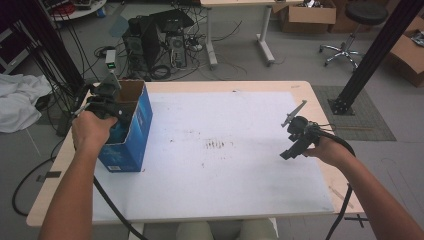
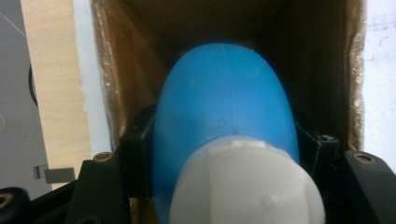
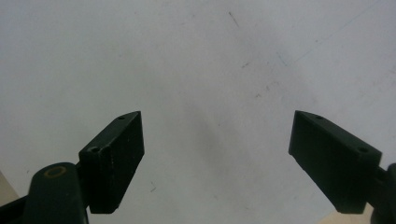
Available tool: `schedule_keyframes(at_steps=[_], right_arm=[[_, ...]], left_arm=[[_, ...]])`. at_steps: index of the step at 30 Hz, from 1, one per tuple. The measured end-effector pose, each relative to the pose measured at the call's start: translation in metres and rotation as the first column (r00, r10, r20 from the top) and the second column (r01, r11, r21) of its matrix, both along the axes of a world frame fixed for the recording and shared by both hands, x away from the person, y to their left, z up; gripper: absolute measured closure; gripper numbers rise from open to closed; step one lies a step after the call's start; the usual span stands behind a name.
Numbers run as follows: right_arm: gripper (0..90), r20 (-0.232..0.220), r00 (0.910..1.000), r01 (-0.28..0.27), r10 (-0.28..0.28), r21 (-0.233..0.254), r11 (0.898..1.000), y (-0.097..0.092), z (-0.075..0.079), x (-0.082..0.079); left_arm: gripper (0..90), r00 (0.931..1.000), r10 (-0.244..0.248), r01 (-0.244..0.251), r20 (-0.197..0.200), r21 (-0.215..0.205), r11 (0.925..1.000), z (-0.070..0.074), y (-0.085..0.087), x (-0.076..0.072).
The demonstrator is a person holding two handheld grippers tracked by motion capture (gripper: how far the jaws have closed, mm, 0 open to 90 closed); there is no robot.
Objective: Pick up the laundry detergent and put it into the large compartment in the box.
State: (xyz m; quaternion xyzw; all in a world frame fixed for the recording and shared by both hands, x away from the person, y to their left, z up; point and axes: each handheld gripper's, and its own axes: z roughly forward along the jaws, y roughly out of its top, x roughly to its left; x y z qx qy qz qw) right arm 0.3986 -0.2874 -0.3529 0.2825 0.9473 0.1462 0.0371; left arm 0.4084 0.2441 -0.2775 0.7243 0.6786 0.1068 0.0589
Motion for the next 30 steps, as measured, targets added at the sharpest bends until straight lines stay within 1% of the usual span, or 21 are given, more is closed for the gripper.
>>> schedule_keyframes(at_steps=[3, 4, 11, 16, 19, 20, 21, 22, 27, 28, 30], right_arm=[[18.0, 0.0, 1.0, 0.001, -0.001, 0.001, 1.0, 0.0, 0.0, 0.0004], [18.0, 0.001, 1.0, 0.001, -0.001, 0.001, 1.0, 0.0001, 0.0001, 0.0002], [18.0, 0.003, 1.0, 0.002, -0.002, -0.001, 1.0, -0.001, -0.0011, 0.0006], [18.0, 0.001, 1.0, -0.004, 0.005, -0.006, 1.0, 0.0016, -0.0014, 0.0004], [18.0, -0.005, 1.0, -0.004, 0.004, -0.01, 1.0, 0.0024, -0.0017, 0.0005], [18.0, -0.003, 1.0, -0.005, 0.005, -0.01, 1.0, 0.0027, -0.0016, 0.0004], [18.1, -0.003, 1.0, -0.007, 0.007, -0.008, 1.0, 0.0031, -0.0017, 0.0004], [18.1, -0.004, 1.0, -0.006, 0.006, -0.008, 1.0, 0.0037, -0.0017, 0.0], [18.1, -0.005, 0.9999, -0.012, 0.012, -0.012, 1.0, 0.0042, -0.0013, -0.0006], [18.1, -0.002, 0.9999, -0.014, 0.013, -0.012, 1.0, 0.0041, -0.0012, -0.0006], [18.4, -0.007, 0.9999, -0.009, 0.009, -0.013, 1.0, 0.0035, -0.0006, -0.0019]], left_arm=[[38.1, 1.0, 0.001, -0.001, -0.006, -0.005, 1.0, -0.0043, -0.0003, 0.0003], [38.1, 1.0, 0.0, 0.0, 0.001, -0.007, 1.0, -0.0052, -0.0002, 0.0001], [38.0, 0.9999, 0.006, -0.007, -0.009, -0.017, 0.9998, -0.0053, 0.0021, -0.0002], [37.6, 0.9997, 0.022, -0.022, 0.006, -0.029, 0.9994, -0.0064, 0.0041, -0.0015], [37.4, 0.9997, 0.026, -0.026, 0.003, -0.03, 0.9992, -0.0061, 0.0046, -0.0017], [37.0, 0.9993, 0.036, -0.035, 0.009, -0.039, 0.9986, -0.006, 0.0056, -0.002], [35.7, 0.9993, 0.036, -0.035, 0.009, -0.039, 0.9986, -0.006, 0.0056, -0.002], [33.7, 0.9991, 0.042, -0.042, 0.01, -0.054, 0.9977, -0.0062, 0.0063, -0.002], [31.8, 0.999, 0.042, -0.041, 0.015, -0.053, 0.9978, -0.0053, 0.0049, -0.0023], [31.8, 0.9988, 0.046, -0.045, 0.018, -0.058, 0.9973, -0.0047, 0.0052, -0.0026], [31.6, 0.9991, 0.04, -0.039, 0.017, -0.057, 0.9976, -0.0022, 0.0054, -0.0036]])
